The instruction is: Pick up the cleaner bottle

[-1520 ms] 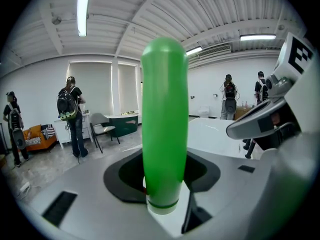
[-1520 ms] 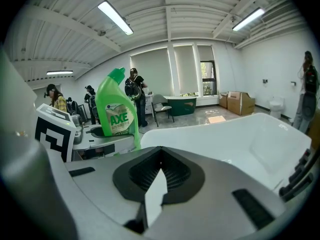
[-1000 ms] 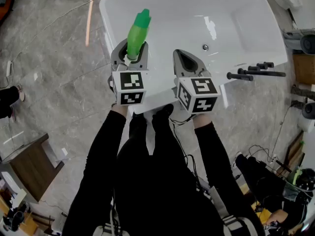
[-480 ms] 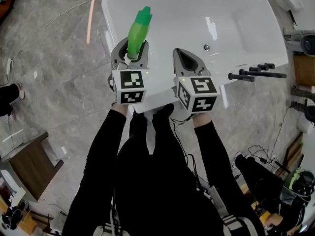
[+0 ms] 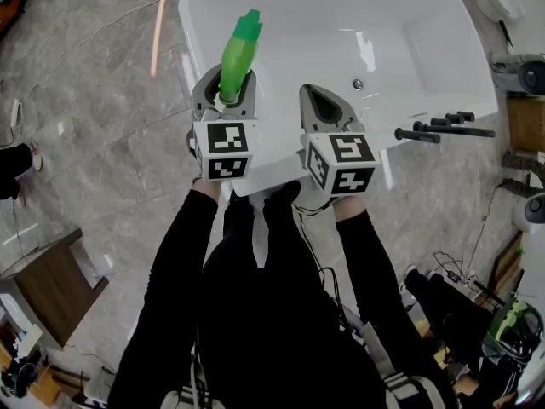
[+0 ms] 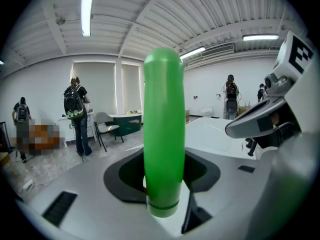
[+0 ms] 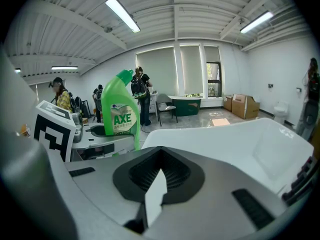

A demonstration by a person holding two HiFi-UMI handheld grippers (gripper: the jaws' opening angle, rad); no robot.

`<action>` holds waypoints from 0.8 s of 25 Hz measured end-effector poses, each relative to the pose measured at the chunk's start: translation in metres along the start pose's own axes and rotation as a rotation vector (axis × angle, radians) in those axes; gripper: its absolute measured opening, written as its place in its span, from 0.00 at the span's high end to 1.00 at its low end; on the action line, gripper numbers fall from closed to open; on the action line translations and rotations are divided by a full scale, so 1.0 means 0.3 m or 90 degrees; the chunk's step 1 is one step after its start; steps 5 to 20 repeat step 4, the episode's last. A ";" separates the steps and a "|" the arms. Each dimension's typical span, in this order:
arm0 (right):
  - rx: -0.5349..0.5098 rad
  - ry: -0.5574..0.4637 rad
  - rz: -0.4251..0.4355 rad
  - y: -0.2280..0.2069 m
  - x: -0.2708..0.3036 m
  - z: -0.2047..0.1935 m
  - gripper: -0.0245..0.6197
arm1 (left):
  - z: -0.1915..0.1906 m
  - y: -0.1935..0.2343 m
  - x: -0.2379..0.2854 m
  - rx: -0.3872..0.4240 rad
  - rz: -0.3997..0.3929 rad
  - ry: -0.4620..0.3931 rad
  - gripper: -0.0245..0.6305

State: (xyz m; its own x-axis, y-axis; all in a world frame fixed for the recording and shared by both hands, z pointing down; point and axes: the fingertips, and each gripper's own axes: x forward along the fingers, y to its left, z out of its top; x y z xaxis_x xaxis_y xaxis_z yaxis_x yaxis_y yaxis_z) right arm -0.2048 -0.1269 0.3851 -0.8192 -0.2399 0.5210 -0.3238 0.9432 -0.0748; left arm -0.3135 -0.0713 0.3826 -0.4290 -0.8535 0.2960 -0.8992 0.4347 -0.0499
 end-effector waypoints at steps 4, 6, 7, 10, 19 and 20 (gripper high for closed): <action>-0.003 -0.001 0.001 0.005 -0.002 0.000 0.96 | -0.002 0.004 -0.004 0.000 0.002 0.000 0.67; -0.003 -0.001 0.001 0.005 -0.002 0.000 0.96 | -0.002 0.004 -0.004 0.000 0.002 0.000 0.67; -0.003 -0.001 0.001 0.005 -0.002 0.000 0.96 | -0.002 0.004 -0.004 0.000 0.002 0.000 0.67; -0.003 -0.001 0.001 0.005 -0.002 0.000 0.96 | -0.002 0.004 -0.004 0.000 0.002 0.000 0.67; -0.003 -0.001 0.001 0.005 -0.002 0.000 0.96 | -0.002 0.004 -0.004 0.000 0.002 0.000 0.67; -0.003 -0.001 0.001 0.005 -0.002 0.000 0.96 | -0.002 0.004 -0.004 0.000 0.002 0.000 0.67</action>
